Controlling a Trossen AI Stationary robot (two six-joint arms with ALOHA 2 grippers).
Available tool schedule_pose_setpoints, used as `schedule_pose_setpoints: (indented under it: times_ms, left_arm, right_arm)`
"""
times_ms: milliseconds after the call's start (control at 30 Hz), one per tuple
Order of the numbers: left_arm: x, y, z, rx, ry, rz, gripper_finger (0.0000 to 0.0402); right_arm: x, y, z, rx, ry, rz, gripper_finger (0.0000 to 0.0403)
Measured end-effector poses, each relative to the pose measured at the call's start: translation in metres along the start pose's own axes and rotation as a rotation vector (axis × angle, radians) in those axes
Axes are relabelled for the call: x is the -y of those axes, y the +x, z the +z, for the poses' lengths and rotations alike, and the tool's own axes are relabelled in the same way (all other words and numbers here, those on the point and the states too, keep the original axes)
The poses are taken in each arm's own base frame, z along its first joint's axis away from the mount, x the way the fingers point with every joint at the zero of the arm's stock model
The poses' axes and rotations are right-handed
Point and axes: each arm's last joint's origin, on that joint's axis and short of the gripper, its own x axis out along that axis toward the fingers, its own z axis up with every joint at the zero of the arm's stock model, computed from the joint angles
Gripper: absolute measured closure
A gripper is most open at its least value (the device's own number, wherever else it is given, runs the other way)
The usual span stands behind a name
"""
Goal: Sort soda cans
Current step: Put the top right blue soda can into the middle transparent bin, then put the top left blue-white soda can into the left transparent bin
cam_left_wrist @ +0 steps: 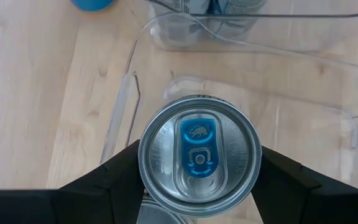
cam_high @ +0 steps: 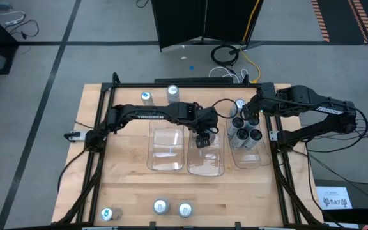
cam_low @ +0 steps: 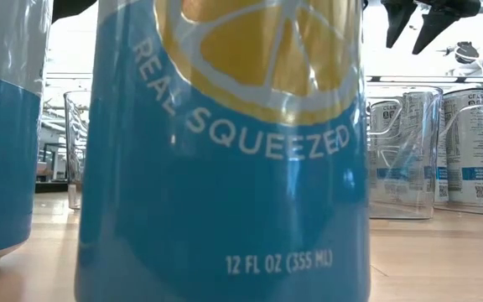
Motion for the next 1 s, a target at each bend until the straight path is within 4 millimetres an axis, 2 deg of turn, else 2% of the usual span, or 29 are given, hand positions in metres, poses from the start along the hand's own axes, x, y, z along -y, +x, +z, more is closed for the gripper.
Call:
schedule_pose_setpoints:
  times_ms: [467, 800, 1000]
  left_arm:
    - [-0.0011, 0.0012, 0.0035, 0.038, -0.058, -0.007, 0.0152]
    - [-0.0013, 0.0012, 0.0039, 0.043, -0.082, -0.007, 0.0081]
    - [-0.0054, -0.0018, 0.0054, 0.044, -0.088, -0.003, 0.0073]
  right_arm:
    - [0.0000, 0.0000, 0.0000, 0.000, 0.000, 0.000, 0.0108]
    - [0.0000, 0.0000, 0.0000, 0.000, -0.003, 0.000, 0.0108]
    - [0.0001, 0.0000, 0.0000, 0.001, -0.004, 0.000, 0.0108]
